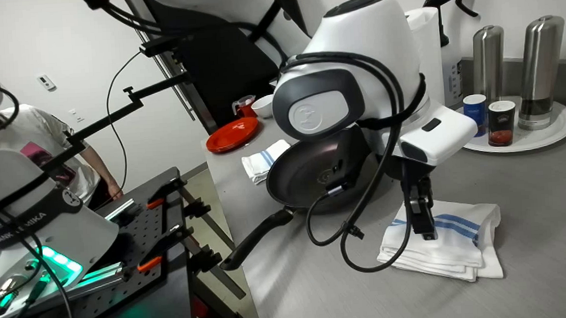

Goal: Pick up the kitchen towel and wipe the pan

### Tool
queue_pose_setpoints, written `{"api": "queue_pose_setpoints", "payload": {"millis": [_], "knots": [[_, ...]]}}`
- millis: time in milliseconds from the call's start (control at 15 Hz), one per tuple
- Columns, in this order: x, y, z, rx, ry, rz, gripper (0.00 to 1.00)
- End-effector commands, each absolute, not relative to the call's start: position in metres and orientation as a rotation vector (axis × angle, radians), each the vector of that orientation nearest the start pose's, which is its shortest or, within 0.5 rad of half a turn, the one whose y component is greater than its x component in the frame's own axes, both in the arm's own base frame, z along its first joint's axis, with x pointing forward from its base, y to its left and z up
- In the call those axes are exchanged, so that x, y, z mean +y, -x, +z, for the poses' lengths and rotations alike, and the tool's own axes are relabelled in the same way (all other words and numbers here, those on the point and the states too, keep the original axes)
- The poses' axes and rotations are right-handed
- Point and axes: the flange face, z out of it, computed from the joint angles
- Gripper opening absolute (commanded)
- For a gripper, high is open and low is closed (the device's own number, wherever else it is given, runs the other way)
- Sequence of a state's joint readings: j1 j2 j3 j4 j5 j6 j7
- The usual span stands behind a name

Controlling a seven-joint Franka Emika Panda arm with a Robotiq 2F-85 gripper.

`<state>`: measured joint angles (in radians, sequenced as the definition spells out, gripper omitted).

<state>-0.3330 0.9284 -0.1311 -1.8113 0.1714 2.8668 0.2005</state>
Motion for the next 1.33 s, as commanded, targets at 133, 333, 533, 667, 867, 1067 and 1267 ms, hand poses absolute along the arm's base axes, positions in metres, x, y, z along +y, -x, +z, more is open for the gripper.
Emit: {"api": "queue_pose_setpoints", "payload": {"millis": [133,333,533,667,867,1067,1267], "knots": [[-0.293,-0.568,0.025,1.228,2.954,-0.236,1.0],[-0.294,-0.569,0.017,1.238,2.951,-0.232,1.0],[-0.294,-0.57,0.012,1.247,2.946,-0.227,1.0],[-0.295,-0.571,0.01,1.25,2.941,-0.226,0.88],[-0.296,-0.573,0.009,1.248,2.94,-0.225,0.6],[-0.296,-0.573,0.008,1.252,2.938,-0.226,0.38],[-0.298,-0.574,0.009,1.257,2.932,-0.231,0.13]]}}
